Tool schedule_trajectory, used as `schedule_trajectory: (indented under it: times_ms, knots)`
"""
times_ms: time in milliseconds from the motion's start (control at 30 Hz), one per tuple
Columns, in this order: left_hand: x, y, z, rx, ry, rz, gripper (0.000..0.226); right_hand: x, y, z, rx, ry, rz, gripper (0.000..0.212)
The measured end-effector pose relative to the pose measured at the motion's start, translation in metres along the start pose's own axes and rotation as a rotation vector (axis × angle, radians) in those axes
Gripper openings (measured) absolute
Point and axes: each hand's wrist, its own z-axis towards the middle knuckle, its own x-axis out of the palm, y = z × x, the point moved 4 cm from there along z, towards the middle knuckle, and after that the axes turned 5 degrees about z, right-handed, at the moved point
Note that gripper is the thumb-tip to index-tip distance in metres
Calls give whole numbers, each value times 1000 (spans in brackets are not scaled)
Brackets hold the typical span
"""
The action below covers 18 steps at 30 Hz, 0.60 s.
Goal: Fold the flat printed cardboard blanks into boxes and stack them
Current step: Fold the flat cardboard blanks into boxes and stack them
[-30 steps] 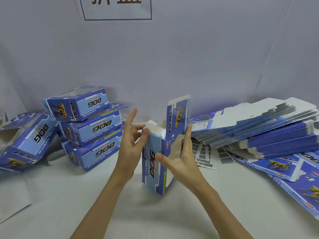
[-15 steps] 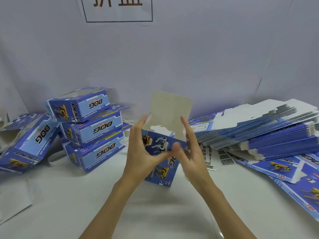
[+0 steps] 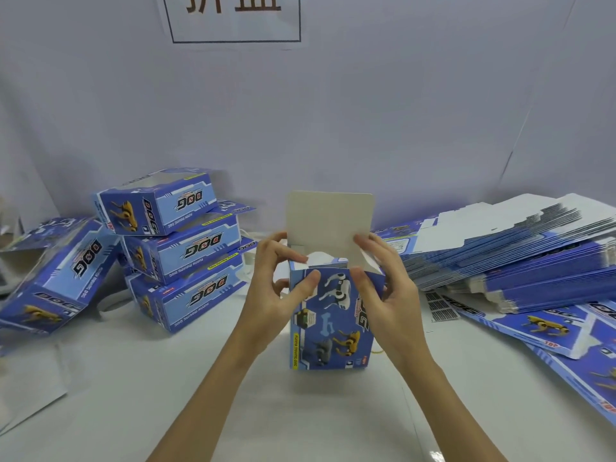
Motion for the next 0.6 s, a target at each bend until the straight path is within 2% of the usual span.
schedule_trajectory:
  times_ms: [133, 267, 333, 400, 433, 500, 600]
  knots:
    - [5, -1, -1, -7, -11, -86, 60, 0, 2, 3, 30, -56, 87, 58]
    - [1, 0, 1, 17, 7, -75, 83, 3, -3, -4, 12, 39, -20, 67]
    - [1, 1, 1, 3, 59, -83, 78, 7, 1, 1, 101, 61, 47, 87]
    - [0, 2, 2, -22, 85, -119, 73, 8, 4, 3, 253, 71, 254, 113]
    - [0, 2, 2, -31, 91, -134, 72, 8, 2, 5, 288, 58, 337, 105]
    - [1, -1, 2, -23, 99, -137, 72, 7, -2, 7, 279, 12, 406, 54]
    - [4, -6, 1, -8, 121, -102, 76, -1, -13, -2, 301, -29, 493, 51]
